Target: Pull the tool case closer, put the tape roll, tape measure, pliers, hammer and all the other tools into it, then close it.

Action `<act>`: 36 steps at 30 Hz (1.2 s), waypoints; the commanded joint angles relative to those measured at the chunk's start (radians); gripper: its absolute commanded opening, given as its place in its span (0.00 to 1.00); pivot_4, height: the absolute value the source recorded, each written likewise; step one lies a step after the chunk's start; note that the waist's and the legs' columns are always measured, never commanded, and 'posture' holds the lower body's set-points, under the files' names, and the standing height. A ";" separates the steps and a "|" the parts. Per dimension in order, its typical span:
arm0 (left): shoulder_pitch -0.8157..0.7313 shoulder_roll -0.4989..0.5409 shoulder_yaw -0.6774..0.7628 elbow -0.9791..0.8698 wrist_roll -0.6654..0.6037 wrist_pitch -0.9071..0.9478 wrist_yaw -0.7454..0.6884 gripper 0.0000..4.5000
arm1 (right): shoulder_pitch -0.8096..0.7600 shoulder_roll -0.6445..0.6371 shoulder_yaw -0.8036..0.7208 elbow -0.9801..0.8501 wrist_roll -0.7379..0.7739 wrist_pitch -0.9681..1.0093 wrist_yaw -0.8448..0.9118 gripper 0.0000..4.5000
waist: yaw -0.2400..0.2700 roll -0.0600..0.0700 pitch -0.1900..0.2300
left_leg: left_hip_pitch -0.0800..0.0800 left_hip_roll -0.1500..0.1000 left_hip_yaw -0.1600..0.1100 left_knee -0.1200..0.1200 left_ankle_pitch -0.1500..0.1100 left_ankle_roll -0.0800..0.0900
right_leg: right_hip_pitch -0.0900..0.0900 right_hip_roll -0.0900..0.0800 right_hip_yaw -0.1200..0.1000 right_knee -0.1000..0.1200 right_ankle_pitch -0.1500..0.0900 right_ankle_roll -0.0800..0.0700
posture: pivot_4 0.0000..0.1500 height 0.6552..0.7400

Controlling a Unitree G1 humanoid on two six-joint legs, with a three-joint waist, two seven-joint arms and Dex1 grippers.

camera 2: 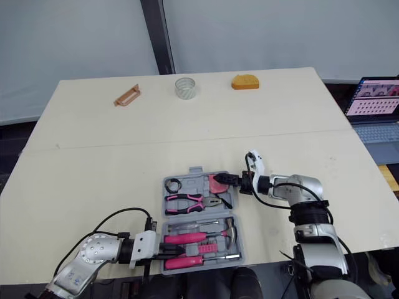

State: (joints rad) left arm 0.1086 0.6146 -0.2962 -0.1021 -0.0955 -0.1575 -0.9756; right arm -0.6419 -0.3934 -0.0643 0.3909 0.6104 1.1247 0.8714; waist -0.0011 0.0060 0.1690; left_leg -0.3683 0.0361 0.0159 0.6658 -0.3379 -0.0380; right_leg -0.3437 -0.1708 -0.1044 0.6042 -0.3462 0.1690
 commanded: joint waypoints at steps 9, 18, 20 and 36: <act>0.091 0.019 0.058 -0.047 0.023 0.095 0.107 0.00 | 0.129 -0.135 0.054 -0.467 0.128 0.131 0.081 0.99 | 0.000 0.000 0.000 | 0.000 0.000 0.000 0.000 0.000 0.000 | 0.000 0.000 0.000 0.000 0.000 0.000 | 1.00 1.00; 0.442 0.043 0.441 -0.551 -0.295 0.504 0.246 0.00 | 0.322 -0.334 -0.005 -0.880 0.318 0.231 0.078 0.99 | 0.005 -0.003 0.003 | -0.002 0.001 0.000 -0.001 -0.001 0.000 | -0.002 0.000 0.000 -0.002 0.000 0.000 | 1.00 1.00; 0.497 0.055 0.503 -0.515 -0.279 0.476 0.226 0.00 | 0.355 -0.354 -0.011 -0.944 0.343 0.225 0.068 0.99 | 0.008 -0.003 0.003 | -0.002 0.001 0.000 -0.002 -0.001 0.000 | -0.002 0.000 0.000 -0.003 0.000 0.000 | 1.00 1.00; 0.363 0.112 0.676 -0.233 -0.394 0.477 0.059 0.00 | 0.933 -0.656 -0.121 -1.035 0.132 -0.249 0.262 0.99 | 0.049 -0.013 0.004 | -0.002 0.001 0.003 0.000 -0.003 0.002 | -0.001 0.000 0.000 -0.007 0.001 -0.002 | 1.00 1.00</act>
State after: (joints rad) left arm 0.4659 0.7009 0.3543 -0.3076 -0.4694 0.3261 -0.8769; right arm 0.2428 -1.0485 -0.1348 -0.6863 0.8382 1.0298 1.0946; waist 0.0481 -0.0067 0.1734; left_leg -0.3701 0.0374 0.0185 0.6661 -0.3409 -0.0366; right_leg -0.3450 -0.1705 -0.1045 0.5978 -0.3450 0.1666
